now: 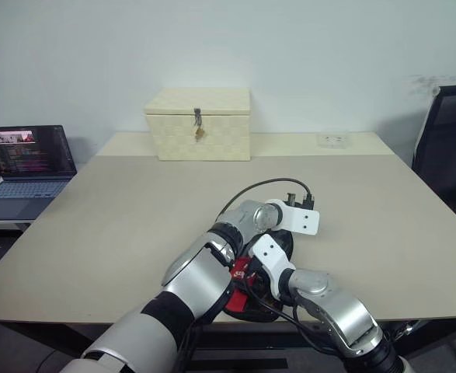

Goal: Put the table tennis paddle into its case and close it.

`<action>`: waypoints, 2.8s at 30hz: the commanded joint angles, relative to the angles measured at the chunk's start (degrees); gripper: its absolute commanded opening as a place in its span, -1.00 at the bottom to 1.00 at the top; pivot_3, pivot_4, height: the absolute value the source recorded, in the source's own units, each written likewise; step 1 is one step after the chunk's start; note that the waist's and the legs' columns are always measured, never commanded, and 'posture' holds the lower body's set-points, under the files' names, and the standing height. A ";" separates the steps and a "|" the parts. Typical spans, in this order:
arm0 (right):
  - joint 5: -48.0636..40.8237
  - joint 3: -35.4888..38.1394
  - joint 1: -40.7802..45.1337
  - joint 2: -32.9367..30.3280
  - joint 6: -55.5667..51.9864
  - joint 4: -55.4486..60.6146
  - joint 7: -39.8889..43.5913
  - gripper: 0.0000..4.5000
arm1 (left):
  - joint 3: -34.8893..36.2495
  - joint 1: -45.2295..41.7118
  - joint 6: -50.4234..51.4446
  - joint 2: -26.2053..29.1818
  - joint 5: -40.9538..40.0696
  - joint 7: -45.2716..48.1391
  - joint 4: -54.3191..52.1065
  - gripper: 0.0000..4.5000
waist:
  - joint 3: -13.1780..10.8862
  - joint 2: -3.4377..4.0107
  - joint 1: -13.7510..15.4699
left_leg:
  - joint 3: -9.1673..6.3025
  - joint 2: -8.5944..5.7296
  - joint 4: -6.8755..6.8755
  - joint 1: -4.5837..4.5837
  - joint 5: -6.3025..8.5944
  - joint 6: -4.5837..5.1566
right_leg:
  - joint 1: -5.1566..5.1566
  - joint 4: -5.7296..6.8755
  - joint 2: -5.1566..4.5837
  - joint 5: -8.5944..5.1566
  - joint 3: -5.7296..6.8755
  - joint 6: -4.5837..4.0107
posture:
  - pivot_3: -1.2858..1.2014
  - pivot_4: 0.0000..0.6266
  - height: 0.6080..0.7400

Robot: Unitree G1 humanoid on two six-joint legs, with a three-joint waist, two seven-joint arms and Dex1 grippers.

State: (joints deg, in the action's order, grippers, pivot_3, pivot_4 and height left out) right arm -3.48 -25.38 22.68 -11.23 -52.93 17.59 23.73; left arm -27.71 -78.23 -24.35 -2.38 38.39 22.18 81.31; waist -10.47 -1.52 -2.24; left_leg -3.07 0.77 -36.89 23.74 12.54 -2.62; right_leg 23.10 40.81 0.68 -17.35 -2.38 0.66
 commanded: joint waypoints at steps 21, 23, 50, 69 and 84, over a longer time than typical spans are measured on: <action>-20.82 18.95 5.50 -17.94 -14.29 15.26 17.40 1.00 | 32.60 9.17 7.38 13.54 -38.68 33.89 -11.00 0.99 | -0.03 0.00 -0.84 | -0.03 -0.02 -0.03 0.08 0.00 0.01 | 0.02 0.02 -0.03 0.07 0.04 -0.12 | 0.03 -0.52 1.00; -23.54 21.85 6.47 -19.97 -14.57 16.04 19.06 1.00 | 32.40 12.67 8.98 14.44 -39.88 39.12 -12.93 0.99 | -0.04 0.00 -0.94 | -0.04 0.00 -0.03 0.07 0.00 0.01 | 0.04 0.03 -0.02 0.10 0.05 -0.18 | 0.03 -0.52 1.00; 16.91 4.23 34.76 -14.36 52.89 -65.98 6.16 1.00 | 26.16 23.98 14.30 14.90 -39.26 40.51 -20.97 0.99 | -0.07 -0.02 -1.03 | 0.06 0.01 -0.04 0.06 0.00 0.02 | 0.08 0.04 -0.03 0.18 -0.06 -0.30 | 0.03 -0.52 1.00; 22.92 4.72 41.73 -7.69 58.85 -83.10 3.02 -0.95 | 22.75 24.04 13.08 14.46 -36.68 39.83 -18.03 1.00 | -0.06 0.00 -1.04 | 0.10 0.03 -0.06 0.02 -0.01 0.02 | 0.07 0.13 -0.05 0.19 -0.11 -0.31 | 0.03 -0.52 1.00; 20.80 9.04 22.19 -24.79 46.22 -45.25 16.88 -0.98 | 19.12 24.55 11.10 12.88 -32.55 40.34 -11.33 1.00 | 0.08 0.19 -0.06 | 0.02 -0.06 -0.07 0.01 0.00 0.02 | -0.07 0.04 -0.05 0.16 -0.06 -0.25 | 0.03 -0.52 1.00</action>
State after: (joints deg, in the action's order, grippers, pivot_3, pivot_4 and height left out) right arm 18.30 -18.98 45.43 -33.91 -3.86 -33.97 38.90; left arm -5.98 -56.37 -14.17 10.86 2.88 61.71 66.58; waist -10.39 -1.33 -2.30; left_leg -3.04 0.70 -36.96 23.74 12.54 -2.60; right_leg 23.04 40.86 0.63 -17.19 -2.45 0.41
